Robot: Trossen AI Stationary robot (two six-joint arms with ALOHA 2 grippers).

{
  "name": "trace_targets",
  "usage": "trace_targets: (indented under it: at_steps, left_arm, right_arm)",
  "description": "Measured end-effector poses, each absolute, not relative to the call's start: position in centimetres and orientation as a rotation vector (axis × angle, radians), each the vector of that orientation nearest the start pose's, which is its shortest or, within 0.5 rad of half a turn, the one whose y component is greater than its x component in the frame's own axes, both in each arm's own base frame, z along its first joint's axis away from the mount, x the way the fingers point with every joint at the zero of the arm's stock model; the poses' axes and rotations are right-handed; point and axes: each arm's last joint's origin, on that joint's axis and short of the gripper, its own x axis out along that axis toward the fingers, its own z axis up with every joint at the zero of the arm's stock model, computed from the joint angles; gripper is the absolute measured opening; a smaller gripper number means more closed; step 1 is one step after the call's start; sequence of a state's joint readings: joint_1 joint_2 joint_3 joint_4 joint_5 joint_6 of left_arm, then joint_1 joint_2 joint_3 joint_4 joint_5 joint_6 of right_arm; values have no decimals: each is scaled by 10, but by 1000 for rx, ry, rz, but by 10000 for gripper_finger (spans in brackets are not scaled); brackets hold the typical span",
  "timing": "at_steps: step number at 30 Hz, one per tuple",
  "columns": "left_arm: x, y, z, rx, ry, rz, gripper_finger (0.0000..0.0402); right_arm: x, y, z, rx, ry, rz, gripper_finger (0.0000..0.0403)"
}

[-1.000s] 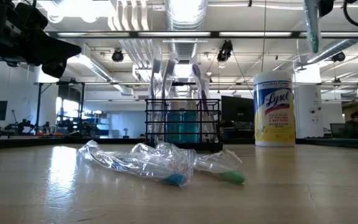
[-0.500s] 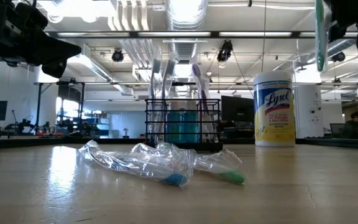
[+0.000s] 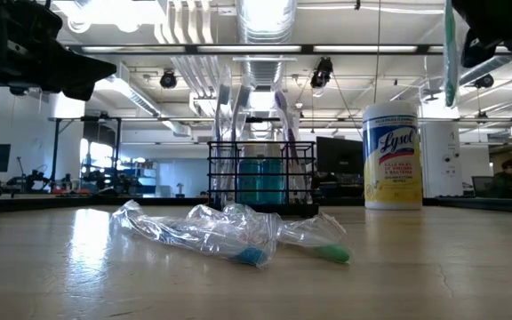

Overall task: Pick & Place toothbrushing station
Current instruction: Put the right green toothbrush into the black wire organizer

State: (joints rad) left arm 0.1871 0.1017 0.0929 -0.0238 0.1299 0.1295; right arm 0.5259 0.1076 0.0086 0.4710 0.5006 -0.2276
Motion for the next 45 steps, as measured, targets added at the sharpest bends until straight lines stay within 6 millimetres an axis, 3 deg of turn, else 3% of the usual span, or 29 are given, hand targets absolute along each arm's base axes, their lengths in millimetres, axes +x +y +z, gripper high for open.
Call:
trace_targets:
  at_steps: [14,21,28,34,45]
  left_arm:
    - [98,15,186,71,26,57,21]
    - [98,15,185,21,28,58,21]
    - [98,15,185,-33,34,74,21]
    - [98,15,183,-53,54,75,21]
    - [98,15,182,-99,62,79,21]
  right_arm:
    - [114,25,213,-129,-373,-144,8]
    - [146,20,244,-191,-349,-57,8]
    - [187,3,259,-187,-280,-59,8]
    - [219,-9,257,-181,-286,-53,8]
    - [258,-16,228,-148,-288,-71,8]
